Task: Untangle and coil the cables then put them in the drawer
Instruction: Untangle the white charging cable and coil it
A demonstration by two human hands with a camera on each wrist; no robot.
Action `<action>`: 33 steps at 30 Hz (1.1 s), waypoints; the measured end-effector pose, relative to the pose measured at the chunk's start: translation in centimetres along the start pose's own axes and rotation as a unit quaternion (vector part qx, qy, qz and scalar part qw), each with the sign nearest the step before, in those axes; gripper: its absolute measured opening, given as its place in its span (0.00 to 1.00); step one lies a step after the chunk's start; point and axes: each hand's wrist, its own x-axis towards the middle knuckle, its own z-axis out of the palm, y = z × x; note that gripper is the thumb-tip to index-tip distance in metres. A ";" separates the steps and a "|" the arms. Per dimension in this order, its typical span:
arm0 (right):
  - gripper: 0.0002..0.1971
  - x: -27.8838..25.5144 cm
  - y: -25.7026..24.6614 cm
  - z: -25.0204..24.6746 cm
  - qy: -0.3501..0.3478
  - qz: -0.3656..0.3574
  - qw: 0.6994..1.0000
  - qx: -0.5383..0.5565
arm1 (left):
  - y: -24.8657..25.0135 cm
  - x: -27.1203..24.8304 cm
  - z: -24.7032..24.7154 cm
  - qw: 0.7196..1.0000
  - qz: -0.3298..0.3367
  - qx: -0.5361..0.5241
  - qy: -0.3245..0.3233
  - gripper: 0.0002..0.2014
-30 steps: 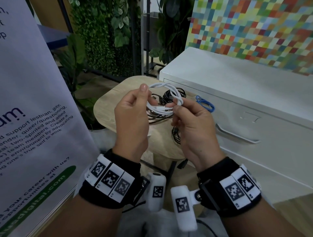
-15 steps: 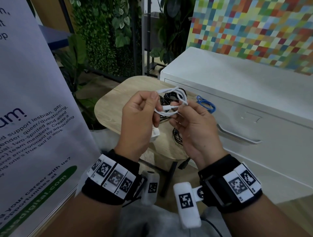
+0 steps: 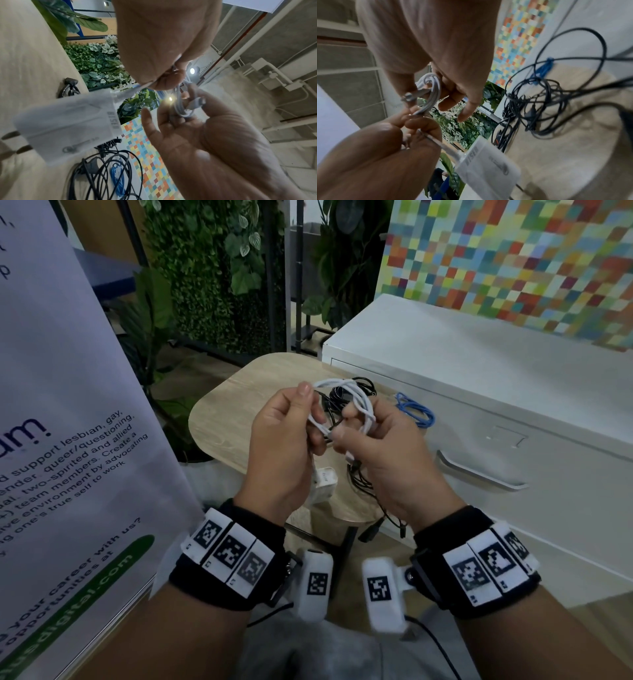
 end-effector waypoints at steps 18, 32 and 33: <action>0.03 1.5 0.9 -2.7 0.139 0.026 0.990 0.008 | -1.8 0.3 -3.5 0.930 -0.046 0.342 -0.129 0.12; 0.04 0.6 4.3 -1.5 0.113 0.112 0.984 -0.082 | -2.2 0.4 -2.1 0.998 -0.020 0.062 0.008 0.04; 0.03 0.5 4.1 -1.4 0.107 0.110 0.985 -0.075 | -2.4 0.3 -2.1 0.997 0.012 0.077 0.018 0.04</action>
